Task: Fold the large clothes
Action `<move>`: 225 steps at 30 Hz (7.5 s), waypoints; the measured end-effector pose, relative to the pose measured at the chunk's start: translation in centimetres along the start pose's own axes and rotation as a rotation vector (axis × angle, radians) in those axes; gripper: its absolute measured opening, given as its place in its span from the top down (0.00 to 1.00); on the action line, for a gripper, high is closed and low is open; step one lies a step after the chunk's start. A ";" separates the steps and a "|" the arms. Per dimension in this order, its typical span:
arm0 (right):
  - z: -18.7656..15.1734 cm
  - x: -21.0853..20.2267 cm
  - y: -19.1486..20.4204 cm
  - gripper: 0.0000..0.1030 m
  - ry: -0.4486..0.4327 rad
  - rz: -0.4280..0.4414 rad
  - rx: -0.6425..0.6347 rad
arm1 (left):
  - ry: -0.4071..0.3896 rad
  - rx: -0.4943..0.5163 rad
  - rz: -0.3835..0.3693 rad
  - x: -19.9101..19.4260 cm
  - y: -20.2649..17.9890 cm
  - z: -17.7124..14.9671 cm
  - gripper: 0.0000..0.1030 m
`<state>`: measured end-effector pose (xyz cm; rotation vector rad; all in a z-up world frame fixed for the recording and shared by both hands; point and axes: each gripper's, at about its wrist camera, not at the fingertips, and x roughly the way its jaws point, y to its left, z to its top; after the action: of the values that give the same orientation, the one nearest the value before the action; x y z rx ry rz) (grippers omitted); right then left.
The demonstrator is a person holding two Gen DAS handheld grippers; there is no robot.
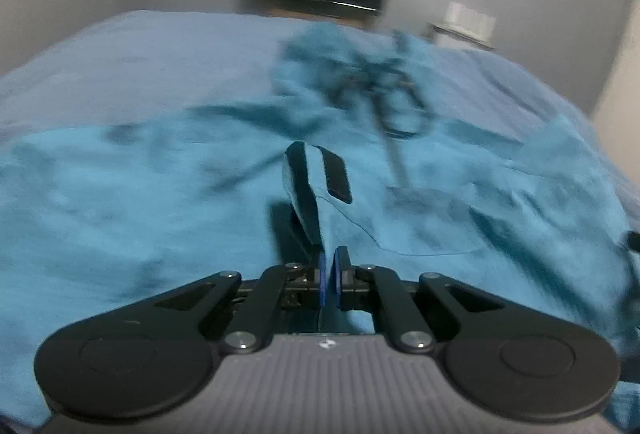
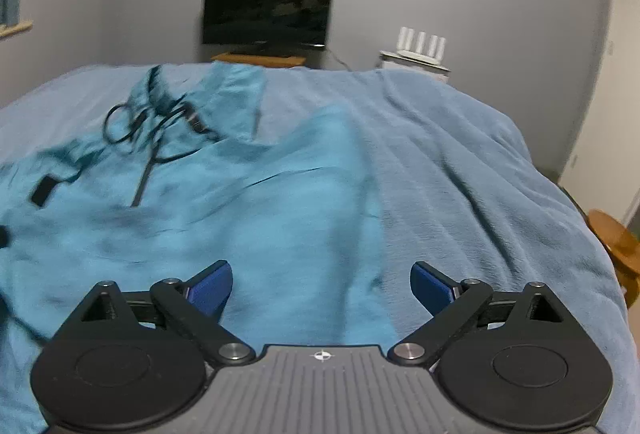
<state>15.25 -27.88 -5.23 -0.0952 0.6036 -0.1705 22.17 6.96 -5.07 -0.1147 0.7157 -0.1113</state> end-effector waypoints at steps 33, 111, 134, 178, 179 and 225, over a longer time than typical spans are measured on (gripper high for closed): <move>-4.8 7.1 2.8 0.00 0.164 0.078 -0.132 | 0.104 0.118 0.233 1.9 0.7 -0.8 0.40; -6.1 0.9 6.6 0.00 -0.121 0.247 -0.312 | -0.573 -0.495 0.857 -18.2 28.8 -2.4 0.99; -6.3 0.7 6.4 0.00 -0.145 0.223 -0.307 | -0.617 0.007 -0.055 -11.2 -6.0 3.4 1.00; -3.1 4.9 9.6 0.37 0.198 0.438 -0.008 | -0.168 0.029 0.106 -5.8 2.5 1.0 0.24; -3.1 5.0 9.6 0.37 0.198 0.429 -0.010 | -0.171 0.032 0.107 -6.0 2.5 1.0 0.24; 1.9 2.6 -4.3 0.97 -0.108 0.165 0.107 | -0.043 0.158 0.061 -3.0 0.8 -0.3 0.24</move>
<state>17.92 -32.57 -4.50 0.0485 0.4915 -0.0369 19.76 8.16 -3.47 0.0556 0.6645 -0.1067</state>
